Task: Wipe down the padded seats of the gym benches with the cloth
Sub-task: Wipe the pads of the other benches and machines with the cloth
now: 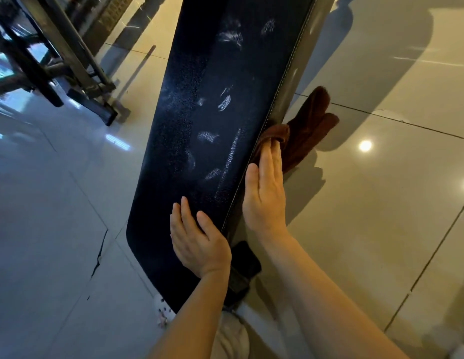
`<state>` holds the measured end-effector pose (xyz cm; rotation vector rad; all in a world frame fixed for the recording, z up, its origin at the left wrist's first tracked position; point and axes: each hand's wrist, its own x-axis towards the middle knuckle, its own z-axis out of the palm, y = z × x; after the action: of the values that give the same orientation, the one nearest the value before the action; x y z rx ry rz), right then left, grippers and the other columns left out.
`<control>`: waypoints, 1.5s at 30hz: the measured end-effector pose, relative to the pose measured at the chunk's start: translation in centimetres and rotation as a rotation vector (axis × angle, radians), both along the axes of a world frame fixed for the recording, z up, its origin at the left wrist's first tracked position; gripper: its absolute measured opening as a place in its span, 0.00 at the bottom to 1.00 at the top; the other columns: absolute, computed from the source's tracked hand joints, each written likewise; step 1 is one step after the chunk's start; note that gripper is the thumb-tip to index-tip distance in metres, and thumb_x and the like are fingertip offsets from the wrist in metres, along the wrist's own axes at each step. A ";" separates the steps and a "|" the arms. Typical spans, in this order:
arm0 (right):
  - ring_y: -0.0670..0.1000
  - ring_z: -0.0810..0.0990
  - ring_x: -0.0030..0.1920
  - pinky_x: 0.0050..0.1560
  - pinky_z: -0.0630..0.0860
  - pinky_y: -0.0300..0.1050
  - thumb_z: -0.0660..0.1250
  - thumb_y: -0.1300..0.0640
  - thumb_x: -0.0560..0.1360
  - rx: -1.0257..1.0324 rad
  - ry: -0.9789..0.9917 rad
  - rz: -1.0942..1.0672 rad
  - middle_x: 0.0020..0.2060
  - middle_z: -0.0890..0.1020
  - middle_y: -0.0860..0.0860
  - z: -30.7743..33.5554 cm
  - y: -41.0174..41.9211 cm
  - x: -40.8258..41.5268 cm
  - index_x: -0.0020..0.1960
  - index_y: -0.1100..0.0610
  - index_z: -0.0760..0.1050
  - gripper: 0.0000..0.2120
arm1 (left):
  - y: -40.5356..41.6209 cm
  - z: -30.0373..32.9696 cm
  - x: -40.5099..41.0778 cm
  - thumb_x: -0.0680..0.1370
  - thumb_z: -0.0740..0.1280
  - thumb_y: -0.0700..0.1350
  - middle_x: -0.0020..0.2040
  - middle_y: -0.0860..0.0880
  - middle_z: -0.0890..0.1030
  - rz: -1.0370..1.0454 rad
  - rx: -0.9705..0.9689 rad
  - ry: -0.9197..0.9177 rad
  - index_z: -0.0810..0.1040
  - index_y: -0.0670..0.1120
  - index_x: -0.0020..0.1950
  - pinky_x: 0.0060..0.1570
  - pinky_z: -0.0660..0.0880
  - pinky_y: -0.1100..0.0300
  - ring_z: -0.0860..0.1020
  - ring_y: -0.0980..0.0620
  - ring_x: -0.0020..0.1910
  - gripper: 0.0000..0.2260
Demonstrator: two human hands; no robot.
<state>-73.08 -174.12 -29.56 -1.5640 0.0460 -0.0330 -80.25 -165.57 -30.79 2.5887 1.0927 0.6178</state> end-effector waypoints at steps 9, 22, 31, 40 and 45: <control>0.39 0.43 0.77 0.75 0.43 0.34 0.50 0.53 0.83 -0.062 -0.019 0.240 0.76 0.47 0.38 -2.5 1.2 -7.0 0.76 0.48 0.45 0.24 | 0.2 -0.1 -0.1 0.79 0.44 0.59 0.75 0.49 0.65 -0.008 0.029 -0.007 0.64 0.51 0.76 0.70 0.60 0.42 0.64 0.46 0.74 0.29; 0.46 0.48 0.79 0.78 0.48 0.43 0.51 0.57 0.84 0.022 -0.022 -0.083 0.78 0.54 0.50 -0.1 0.4 1.4 0.77 0.51 0.49 0.24 | 0.0 -0.2 0.1 0.79 0.44 0.57 0.75 0.49 0.66 -0.010 0.024 -0.035 0.65 0.50 0.75 0.70 0.60 0.43 0.64 0.46 0.74 0.28; 0.43 0.45 0.78 0.77 0.47 0.39 0.50 0.54 0.83 -0.066 -0.001 0.166 0.78 0.51 0.46 -2.3 1.7 -6.3 0.77 0.50 0.46 0.25 | -0.1 -0.1 0.0 0.79 0.44 0.58 0.75 0.47 0.66 0.001 0.035 -0.006 0.65 0.49 0.75 0.68 0.63 0.40 0.65 0.44 0.73 0.29; 0.35 0.45 0.75 0.73 0.46 0.30 0.52 0.58 0.84 0.069 -0.020 -0.047 0.76 0.53 0.42 0.9 -1.8 4.4 0.79 0.53 0.51 0.25 | -0.1 -0.1 0.2 0.80 0.44 0.58 0.75 0.49 0.67 0.000 0.027 -0.048 0.66 0.50 0.75 0.70 0.60 0.44 0.64 0.47 0.73 0.28; 0.43 0.46 0.78 0.77 0.46 0.38 0.52 0.58 0.84 0.030 -0.006 0.029 0.75 0.51 0.40 0.5 -0.6 -0.1 0.76 0.47 0.46 0.25 | 0.0 -0.3 -0.1 0.80 0.43 0.58 0.76 0.50 0.65 0.002 0.028 -0.012 0.64 0.51 0.76 0.70 0.59 0.44 0.63 0.47 0.74 0.27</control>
<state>-73.20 -174.73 -29.08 -1.5344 0.0194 -0.0143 -80.31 -165.61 -31.07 2.6042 1.0914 0.6526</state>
